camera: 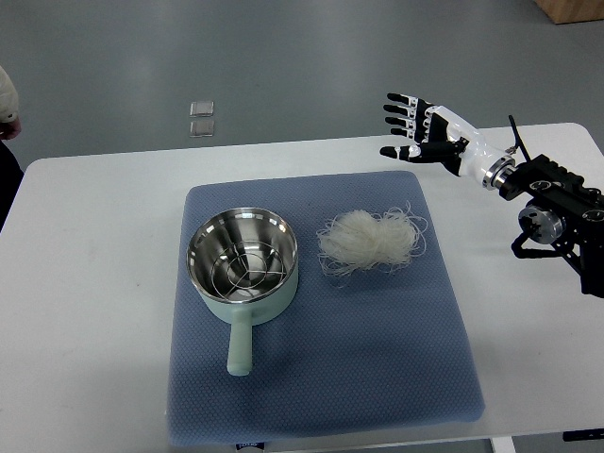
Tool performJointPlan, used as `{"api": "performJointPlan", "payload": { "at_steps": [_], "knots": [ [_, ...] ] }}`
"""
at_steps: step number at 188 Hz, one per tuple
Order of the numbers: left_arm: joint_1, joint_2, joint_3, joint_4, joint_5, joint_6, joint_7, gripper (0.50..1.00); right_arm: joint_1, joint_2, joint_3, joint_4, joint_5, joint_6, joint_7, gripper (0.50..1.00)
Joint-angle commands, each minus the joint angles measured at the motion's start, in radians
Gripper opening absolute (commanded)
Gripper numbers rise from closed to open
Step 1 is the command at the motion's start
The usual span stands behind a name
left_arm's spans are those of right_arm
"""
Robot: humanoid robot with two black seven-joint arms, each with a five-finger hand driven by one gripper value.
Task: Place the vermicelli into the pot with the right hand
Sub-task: 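Move the right hand over the white vermicelli bundle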
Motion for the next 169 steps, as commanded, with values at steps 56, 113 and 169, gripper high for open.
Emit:
{"api": "performJointPlan", "payload": {
  "at_steps": [56, 113, 169],
  "knots": [
    [0.0, 0.0, 0.0, 0.003, 0.0, 0.0, 0.0, 1.0, 0.309, -0.092, -0.409, 0.121, -0.169, -0.013, -0.002, 0.919],
    [0.0, 0.0, 0.0, 0.005, 0.0, 0.001, 0.0, 1.0, 0.481, -0.072, -0.694, 0.204, -0.282, 0.0, -0.011, 0.921],
    [0.0, 0.0, 0.0, 0.003, 0.0, 0.001, 0.0, 1.0, 0.524, -0.02, -0.824, 0.212, -0.386, 0.01, -0.014, 0.921]
  ]
}}
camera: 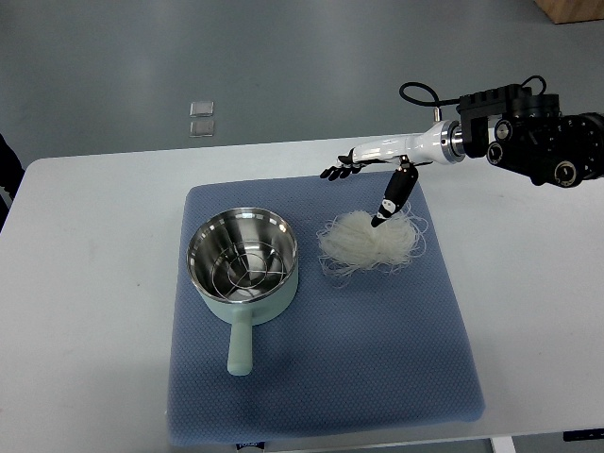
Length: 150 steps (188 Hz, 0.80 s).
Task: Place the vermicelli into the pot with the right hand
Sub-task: 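Move the right hand over the white vermicelli bundle, then lower the right hand and close fingers around the vermicelli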
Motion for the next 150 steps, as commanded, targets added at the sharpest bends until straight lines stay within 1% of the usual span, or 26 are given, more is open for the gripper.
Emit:
{"api": "performJointPlan", "payload": {
  "at_steps": [1, 25, 56, 94, 101, 118, 150],
  "knots": [
    [0.0, 0.0, 0.0, -0.001, 0.0, 0.0, 0.0, 1.0, 0.01, 0.003, -0.019, 0.005, -0.011, 0.008, -0.003, 0.921],
    [-0.002, 0.0, 0.0, -0.001, 0.0, 0.0, 0.0, 1.0, 0.015, 0.015, -0.071, 0.006, -0.017, 0.037, -0.003, 0.921],
    [0.0, 0.0, 0.0, 0.0, 0.0, 0.0, 0.0, 1.0, 0.015, 0.023, -0.095, 0.006, -0.033, 0.037, -0.003, 0.919],
    [0.002, 0.0, 0.0, 0.0, 0.0, 0.001, 0.0, 1.0, 0.008, 0.077, -0.097, 0.005, -0.03, 0.028, -0.006, 0.913],
    [0.002, 0.0, 0.0, 0.0, 0.0, 0.001, 0.0, 1.0, 0.005, 0.086, -0.1, -0.002, -0.03, 0.025, -0.013, 0.909],
    [0.002, 0.0, 0.0, 0.0, 0.0, 0.001, 0.0, 1.0, -0.008, 0.1, -0.103, -0.005, -0.016, 0.02, -0.072, 0.909],
    [0.002, 0.0, 0.0, 0.0, 0.0, 0.001, 0.0, 1.0, -0.019, 0.104, -0.137, -0.006, -0.031, 0.022, -0.081, 0.909]
  ]
}}
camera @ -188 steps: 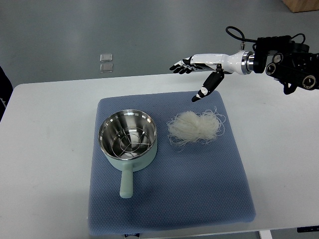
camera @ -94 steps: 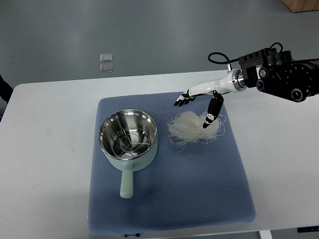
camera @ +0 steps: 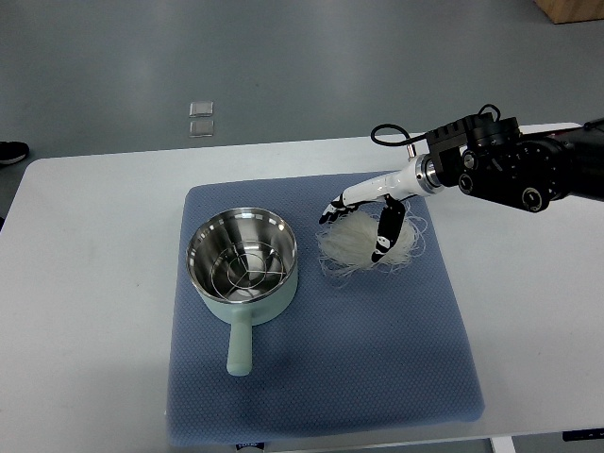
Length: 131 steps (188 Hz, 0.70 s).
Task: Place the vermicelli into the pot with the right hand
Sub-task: 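Lower the right hand and close fingers around the vermicelli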
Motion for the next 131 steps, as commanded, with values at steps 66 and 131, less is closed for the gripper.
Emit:
{"api": "performJointPlan", "payload": {
  "at_steps": [66, 131],
  "knots": [
    [-0.002, 0.0, 0.0, 0.0, 0.0, 0.0, 0.0, 1.0, -0.027, 0.023, -0.099, -0.032, -0.045, -0.063, -0.009, 0.84],
    [-0.003, 0.0, 0.0, 0.0, 0.0, 0.0, 0.0, 1.0, -0.055, 0.046, -0.13, -0.087, -0.103, -0.179, -0.018, 0.5]
  ]
}}
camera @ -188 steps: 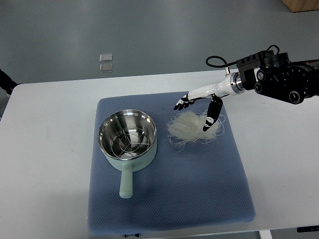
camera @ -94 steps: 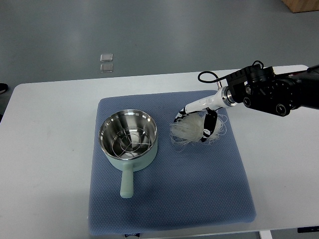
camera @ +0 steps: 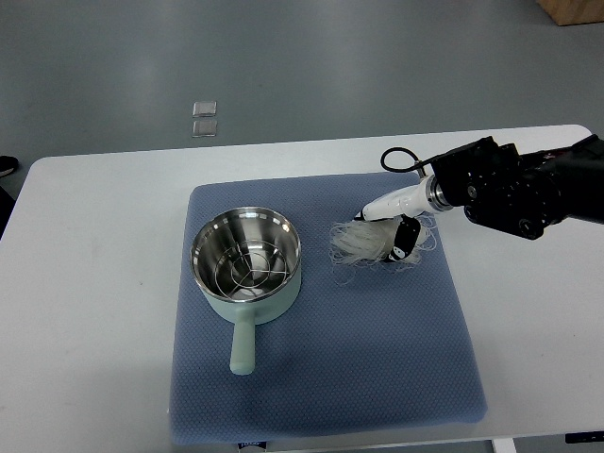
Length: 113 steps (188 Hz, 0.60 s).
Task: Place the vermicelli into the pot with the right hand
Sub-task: 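Lower the right hand and close fingers around the vermicelli, then lift the vermicelli with the right hand and carry it over the pot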
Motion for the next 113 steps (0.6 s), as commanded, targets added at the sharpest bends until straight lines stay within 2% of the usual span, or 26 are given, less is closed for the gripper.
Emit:
{"api": "performJointPlan", "payload": {
  "at_steps": [1, 32, 68, 113],
  "knots": [
    [0.0, 0.0, 0.0, 0.0, 0.0, 0.0, 0.0, 1.0, 0.005, -0.001, 0.001, -0.002, 0.0, -0.036, -0.009, 0.5],
    [-0.002, 0.0, 0.0, 0.0, 0.0, 0.0, 0.0, 1.0, 0.063, -0.016, 0.044, 0.002, 0.024, -0.062, -0.007, 0.5],
    [-0.002, 0.0, 0.0, 0.0, 0.0, 0.0, 0.0, 1.0, 0.149, -0.041, 0.126, 0.027, 0.032, -0.046, -0.007, 0.5],
    [-0.002, 0.0, 0.002, 0.0, 0.0, 0.0, 0.0, 1.0, 0.275, -0.016, 0.144, 0.127, 0.103, -0.029, -0.007, 0.5]
  ]
}}
